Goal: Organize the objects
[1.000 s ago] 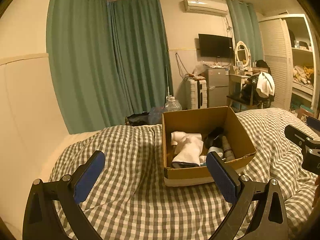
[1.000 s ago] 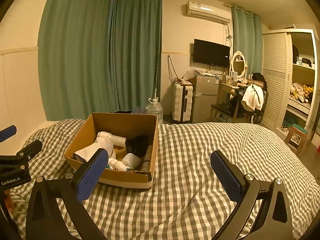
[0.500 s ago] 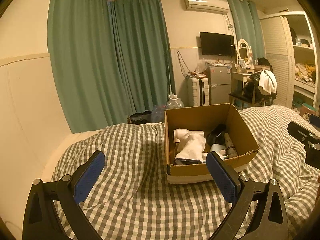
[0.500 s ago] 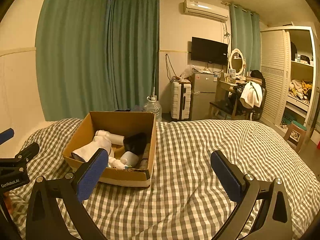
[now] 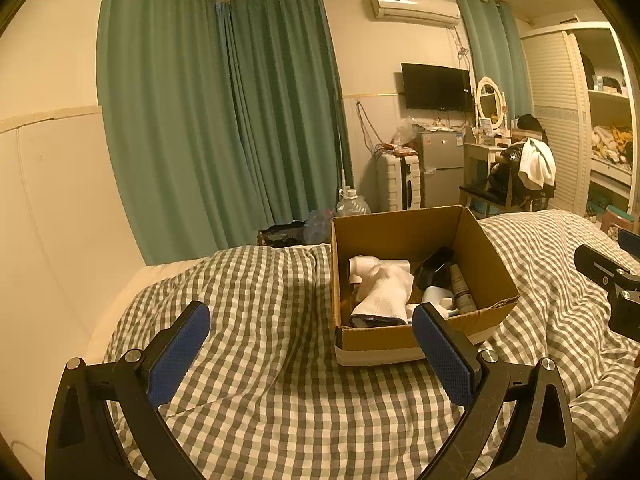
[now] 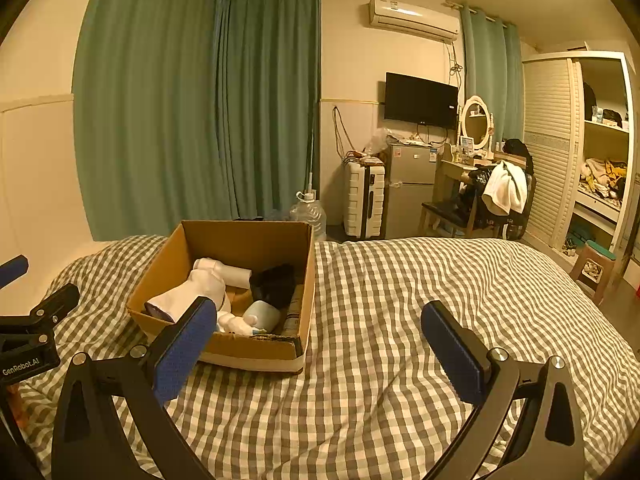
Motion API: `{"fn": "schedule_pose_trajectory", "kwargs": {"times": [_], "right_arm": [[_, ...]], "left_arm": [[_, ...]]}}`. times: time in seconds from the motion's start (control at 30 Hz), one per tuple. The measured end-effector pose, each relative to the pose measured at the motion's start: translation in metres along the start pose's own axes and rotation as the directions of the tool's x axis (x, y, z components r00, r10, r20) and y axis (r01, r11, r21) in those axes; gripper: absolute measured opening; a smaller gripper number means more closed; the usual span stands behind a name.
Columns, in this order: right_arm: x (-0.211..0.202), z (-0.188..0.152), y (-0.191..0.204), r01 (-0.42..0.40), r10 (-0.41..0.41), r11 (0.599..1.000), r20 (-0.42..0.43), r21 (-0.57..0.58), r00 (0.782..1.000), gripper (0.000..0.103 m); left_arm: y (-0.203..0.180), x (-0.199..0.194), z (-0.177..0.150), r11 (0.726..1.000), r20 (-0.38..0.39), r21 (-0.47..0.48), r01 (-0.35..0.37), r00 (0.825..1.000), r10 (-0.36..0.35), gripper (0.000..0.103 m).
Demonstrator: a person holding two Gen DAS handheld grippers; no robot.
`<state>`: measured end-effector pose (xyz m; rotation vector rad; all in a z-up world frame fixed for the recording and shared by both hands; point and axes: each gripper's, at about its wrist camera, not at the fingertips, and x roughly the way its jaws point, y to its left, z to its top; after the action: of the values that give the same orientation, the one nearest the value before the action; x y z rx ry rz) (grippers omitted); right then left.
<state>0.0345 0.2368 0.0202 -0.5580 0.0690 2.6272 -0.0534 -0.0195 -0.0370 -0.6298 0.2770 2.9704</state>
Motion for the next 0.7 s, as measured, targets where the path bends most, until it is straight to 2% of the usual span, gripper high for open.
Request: {"fn": "schedule_pose_trajectory", "kwargs": {"times": [0.7], "right_arm": [[0.0058, -0.004, 0.0041, 0.002, -0.002, 1.0, -0.024, -0.009, 1.0, 0.103]], "left_arm": [[0.0009, -0.0029, -0.0032, 1.0, -0.008, 0.006, -0.008, 1.0, 0.008, 0.103]]}}
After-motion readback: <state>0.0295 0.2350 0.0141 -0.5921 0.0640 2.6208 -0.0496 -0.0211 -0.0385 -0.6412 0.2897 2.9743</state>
